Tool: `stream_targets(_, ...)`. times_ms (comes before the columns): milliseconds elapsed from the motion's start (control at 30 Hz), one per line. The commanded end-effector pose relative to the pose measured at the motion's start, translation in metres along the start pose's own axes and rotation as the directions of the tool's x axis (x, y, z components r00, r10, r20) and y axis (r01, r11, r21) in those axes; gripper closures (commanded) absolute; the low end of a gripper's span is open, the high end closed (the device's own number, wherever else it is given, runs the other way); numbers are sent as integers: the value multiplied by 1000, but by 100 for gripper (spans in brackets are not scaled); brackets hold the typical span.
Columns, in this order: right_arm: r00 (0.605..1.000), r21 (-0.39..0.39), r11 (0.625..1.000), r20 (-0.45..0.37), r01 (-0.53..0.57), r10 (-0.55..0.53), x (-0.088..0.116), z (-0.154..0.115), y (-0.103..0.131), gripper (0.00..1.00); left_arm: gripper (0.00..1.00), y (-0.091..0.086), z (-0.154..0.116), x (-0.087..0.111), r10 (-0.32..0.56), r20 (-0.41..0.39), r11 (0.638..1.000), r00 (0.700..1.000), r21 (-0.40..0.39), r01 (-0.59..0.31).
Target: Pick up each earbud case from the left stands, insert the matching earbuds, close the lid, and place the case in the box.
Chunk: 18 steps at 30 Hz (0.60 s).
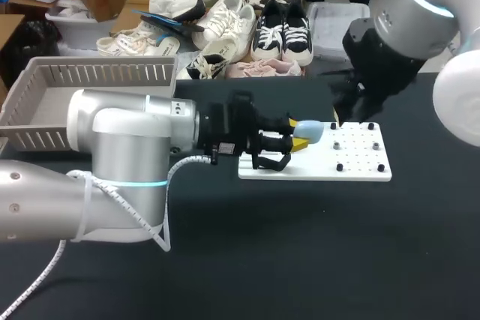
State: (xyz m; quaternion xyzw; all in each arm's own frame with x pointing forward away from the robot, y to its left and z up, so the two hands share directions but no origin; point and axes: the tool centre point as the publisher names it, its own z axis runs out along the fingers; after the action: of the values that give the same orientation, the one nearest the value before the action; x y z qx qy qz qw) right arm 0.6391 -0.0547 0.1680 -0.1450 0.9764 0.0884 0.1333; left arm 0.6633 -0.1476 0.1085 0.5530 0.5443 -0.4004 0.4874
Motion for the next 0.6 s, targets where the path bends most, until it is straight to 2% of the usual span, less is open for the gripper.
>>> stream_targets(33, 997, 10, 999, 64, -33, 32, 16, -3, -2, 63, 100, 1, -24, 0, 14, 8, 999, 1000, -53, -13)
stream_targets(333, 993, 27, 994, 55, -101, 100, 29, -3, -1, 63, 100, 31, -90, 2, 56, -39, 983, 998, -172, -62)
stream_targets(600, 990, 53, 989, 43, -138, 136, 29, -3, 3, 64, 100, 71, -155, 6, 73, -120, 962, 990, -253, -102)
